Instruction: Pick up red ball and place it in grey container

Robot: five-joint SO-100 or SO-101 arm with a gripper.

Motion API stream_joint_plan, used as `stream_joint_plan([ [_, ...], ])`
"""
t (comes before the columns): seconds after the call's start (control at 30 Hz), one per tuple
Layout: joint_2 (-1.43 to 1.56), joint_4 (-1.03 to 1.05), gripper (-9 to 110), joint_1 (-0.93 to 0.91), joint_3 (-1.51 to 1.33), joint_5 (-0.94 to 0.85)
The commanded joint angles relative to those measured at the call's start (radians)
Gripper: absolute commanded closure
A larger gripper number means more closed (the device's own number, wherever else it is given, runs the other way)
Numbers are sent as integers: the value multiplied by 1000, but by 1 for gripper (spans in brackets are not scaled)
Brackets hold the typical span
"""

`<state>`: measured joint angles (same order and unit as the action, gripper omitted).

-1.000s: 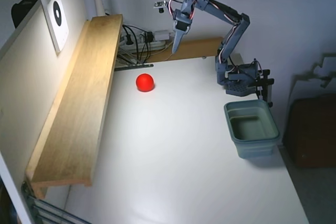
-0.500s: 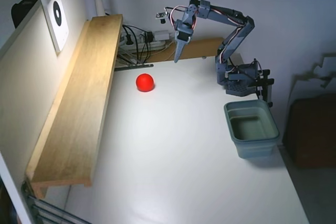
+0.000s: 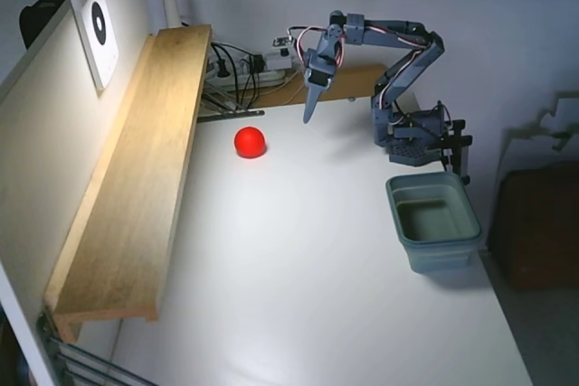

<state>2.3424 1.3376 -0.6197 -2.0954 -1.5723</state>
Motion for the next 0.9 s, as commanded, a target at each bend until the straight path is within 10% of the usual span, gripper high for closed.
stream_joint_plan([
  [0.0, 39, -31, 63, -17, -27, 2],
  [0.87, 65, -113, 63, -17, -134, 2],
])
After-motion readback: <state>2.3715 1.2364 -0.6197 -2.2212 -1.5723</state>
